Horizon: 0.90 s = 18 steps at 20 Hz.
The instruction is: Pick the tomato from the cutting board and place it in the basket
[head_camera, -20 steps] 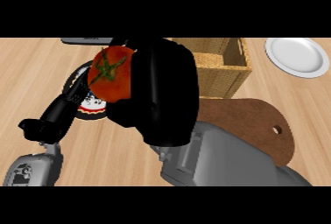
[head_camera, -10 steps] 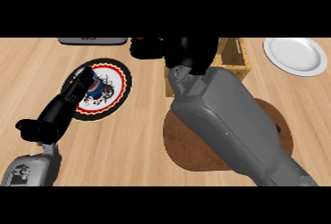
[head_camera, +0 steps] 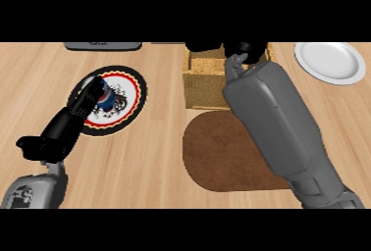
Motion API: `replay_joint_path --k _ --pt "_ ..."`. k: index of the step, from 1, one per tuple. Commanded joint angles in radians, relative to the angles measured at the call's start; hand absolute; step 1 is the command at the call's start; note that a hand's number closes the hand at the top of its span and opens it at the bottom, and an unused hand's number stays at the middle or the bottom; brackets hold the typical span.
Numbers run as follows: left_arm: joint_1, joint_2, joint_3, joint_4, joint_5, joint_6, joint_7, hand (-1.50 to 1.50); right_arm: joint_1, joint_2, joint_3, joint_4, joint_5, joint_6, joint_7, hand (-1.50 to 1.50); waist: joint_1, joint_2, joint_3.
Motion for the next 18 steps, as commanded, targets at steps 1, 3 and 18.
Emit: replay_joint_path --k 1,3,18 --pt "-0.024 -0.024 -0.016 0.016 -0.018 0.021 0.021 0.00 0.061 -0.026 -0.040 0.040 -0.013 -0.047 -0.114 1.50 -0.006 -0.001 0.000" --pt "-0.018 -0.011 0.011 0.043 -0.005 0.012 -0.027 0.00 0.066 -0.027 -0.049 0.041 -0.004 -0.076 -0.149 1.50 -0.006 -0.001 0.000" --pt "-0.029 -0.010 0.003 -0.024 0.002 0.001 0.060 0.00 -0.003 -0.043 -0.182 0.328 -0.078 -0.256 -0.448 -1.50 0.001 0.000 0.000"
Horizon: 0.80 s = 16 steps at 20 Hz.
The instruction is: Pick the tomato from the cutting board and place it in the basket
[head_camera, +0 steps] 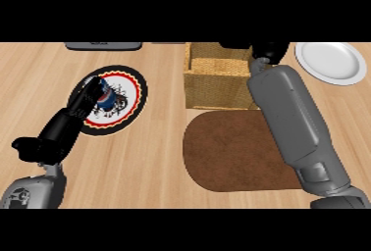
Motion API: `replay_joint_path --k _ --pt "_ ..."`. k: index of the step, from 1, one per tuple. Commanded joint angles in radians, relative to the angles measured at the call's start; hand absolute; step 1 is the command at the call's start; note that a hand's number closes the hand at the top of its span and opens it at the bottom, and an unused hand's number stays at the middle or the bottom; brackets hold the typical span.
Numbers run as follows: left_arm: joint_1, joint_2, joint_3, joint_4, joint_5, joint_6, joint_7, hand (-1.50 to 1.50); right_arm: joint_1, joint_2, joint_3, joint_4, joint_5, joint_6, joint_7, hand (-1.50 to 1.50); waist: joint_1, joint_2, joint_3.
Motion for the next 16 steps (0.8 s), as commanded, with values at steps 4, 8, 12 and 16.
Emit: replay_joint_path --k 4,8,12,16 --pt "0.008 -0.028 -0.020 0.024 -0.029 0.019 -0.049 0.00 -0.075 0.000 -0.067 0.142 -0.086 -0.034 -0.188 -1.50 0.006 0.003 0.000" --pt "0.020 -0.003 0.006 -0.025 -0.008 0.007 -0.001 0.00 -0.041 0.020 -0.091 -0.016 -0.168 0.004 -0.169 -1.50 -0.002 -0.003 0.000" --pt "0.003 0.012 0.021 0.044 -0.001 -0.014 -0.037 0.00 -0.122 -0.024 -0.160 0.006 -0.223 0.018 -0.124 -1.50 -0.002 -0.002 0.000" --pt "0.047 -0.018 -0.006 -0.017 -0.006 0.001 -0.012 0.00 -0.002 -0.109 -0.214 -0.127 -0.332 0.155 -0.076 -1.50 -0.022 -0.011 0.000"
